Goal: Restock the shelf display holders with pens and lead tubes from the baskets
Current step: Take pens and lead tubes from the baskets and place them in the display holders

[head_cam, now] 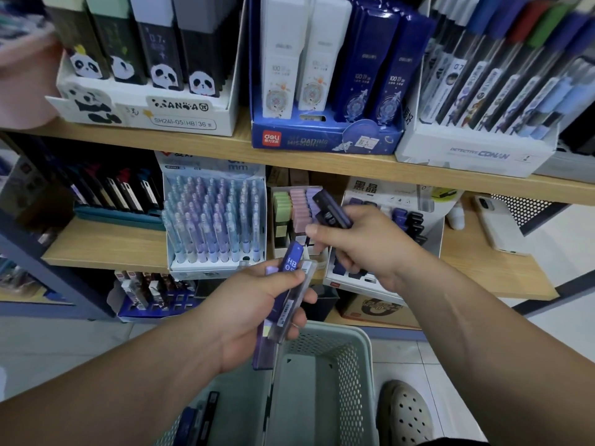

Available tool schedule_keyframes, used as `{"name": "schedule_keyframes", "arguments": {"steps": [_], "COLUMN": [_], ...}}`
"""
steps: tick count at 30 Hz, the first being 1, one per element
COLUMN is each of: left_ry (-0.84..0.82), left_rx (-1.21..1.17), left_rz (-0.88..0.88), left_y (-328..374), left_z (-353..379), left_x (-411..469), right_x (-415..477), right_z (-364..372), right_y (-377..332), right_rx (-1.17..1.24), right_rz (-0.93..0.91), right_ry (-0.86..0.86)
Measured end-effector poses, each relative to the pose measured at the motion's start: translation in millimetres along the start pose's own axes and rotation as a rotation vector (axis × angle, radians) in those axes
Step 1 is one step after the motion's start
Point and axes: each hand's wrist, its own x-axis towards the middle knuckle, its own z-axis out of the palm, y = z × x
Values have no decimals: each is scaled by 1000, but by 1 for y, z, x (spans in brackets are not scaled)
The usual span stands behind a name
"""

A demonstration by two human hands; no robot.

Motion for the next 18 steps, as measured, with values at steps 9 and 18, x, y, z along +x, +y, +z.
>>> {"name": "schedule_keyframes", "arguments": {"steps": [9, 18], "left_ry": [-172, -23], "left_rx": [50, 92], "left_rz": [15, -101], "left_y": [-4, -23], "left_z": [25, 42], "left_x": [-5, 12], "right_x": [-33, -42], "right_z": [-24, -86], "right_y": [9, 27], "right_rx": [182, 164], "right_rz": [60, -21], "right_ry": [-175, 292]}}
